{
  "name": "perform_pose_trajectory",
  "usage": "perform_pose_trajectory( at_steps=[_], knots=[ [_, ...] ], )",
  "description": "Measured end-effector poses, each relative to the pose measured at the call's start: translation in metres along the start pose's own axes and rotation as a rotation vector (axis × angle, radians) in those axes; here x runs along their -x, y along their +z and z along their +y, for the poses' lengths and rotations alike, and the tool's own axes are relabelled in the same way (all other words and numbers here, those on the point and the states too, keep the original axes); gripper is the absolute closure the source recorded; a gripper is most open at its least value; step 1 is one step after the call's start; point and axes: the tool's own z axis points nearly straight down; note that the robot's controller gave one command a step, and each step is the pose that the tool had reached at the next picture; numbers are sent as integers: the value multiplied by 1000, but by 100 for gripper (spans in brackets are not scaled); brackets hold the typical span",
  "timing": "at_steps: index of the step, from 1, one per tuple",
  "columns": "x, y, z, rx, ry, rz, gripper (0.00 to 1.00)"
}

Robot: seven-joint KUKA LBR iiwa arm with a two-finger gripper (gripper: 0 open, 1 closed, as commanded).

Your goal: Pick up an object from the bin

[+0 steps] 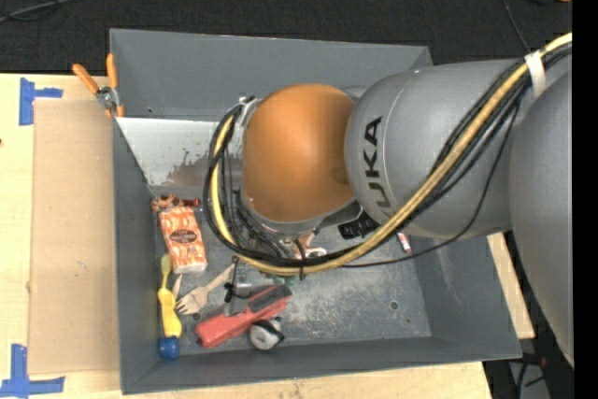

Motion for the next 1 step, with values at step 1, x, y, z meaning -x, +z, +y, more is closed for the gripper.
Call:
perform_pose_trajectory(
  at_steps=[1],
  knots=[
    [2,-5,-1,2,6,-8,0]
  ],
)
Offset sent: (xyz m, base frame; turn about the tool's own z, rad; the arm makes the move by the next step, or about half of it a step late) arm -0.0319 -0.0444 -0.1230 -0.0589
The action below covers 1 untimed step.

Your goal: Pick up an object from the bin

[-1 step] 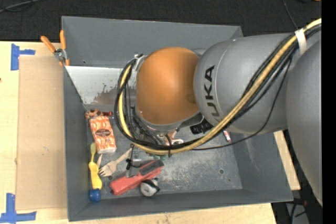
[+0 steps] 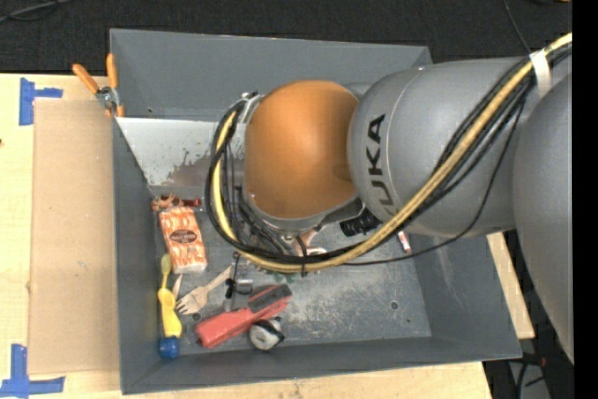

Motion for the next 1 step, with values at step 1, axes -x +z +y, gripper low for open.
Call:
perform_pose_trajectory(
  at_steps=[1],
  knots=[
    [-20,78,-26,1,-42,1,0]
  ],
)
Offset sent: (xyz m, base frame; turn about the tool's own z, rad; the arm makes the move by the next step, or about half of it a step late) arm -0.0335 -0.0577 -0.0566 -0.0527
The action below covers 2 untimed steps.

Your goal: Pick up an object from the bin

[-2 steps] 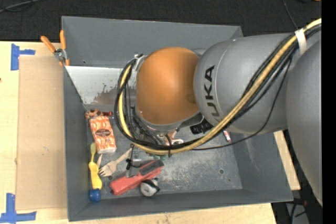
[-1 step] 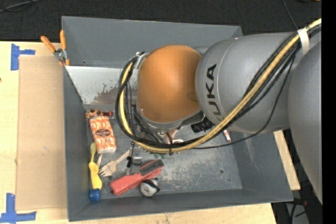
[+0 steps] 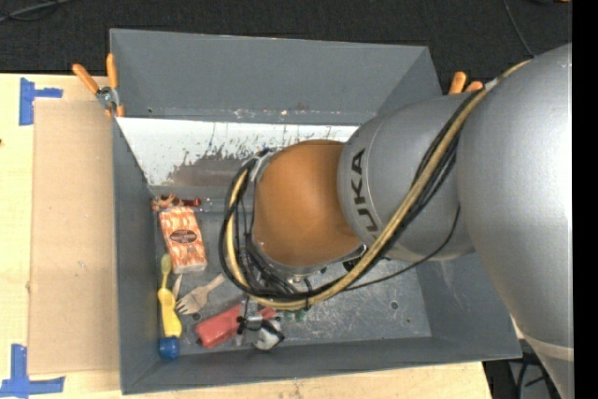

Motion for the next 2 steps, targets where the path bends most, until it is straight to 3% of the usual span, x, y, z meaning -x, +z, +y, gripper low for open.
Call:
perform_pose_trajectory(
  at_steps=[1,2],
  knots=[
    [-11,3,-21,2,-8,-4,0],
    [-12,-7,-22,1,8,-1,0]
  ],
)
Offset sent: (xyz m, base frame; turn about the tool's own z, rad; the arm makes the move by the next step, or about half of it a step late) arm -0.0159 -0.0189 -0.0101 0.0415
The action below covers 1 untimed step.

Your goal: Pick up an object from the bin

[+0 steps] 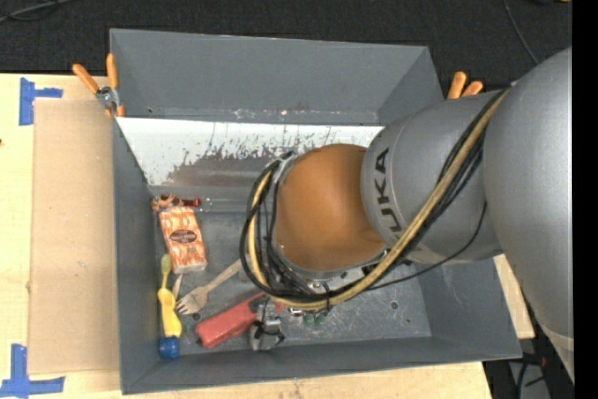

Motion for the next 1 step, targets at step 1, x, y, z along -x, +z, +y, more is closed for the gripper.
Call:
perform_pose_trajectory(
  at_steps=[1],
  knots=[
    [27,61,9,0,-77,-1,0]
  ],
)
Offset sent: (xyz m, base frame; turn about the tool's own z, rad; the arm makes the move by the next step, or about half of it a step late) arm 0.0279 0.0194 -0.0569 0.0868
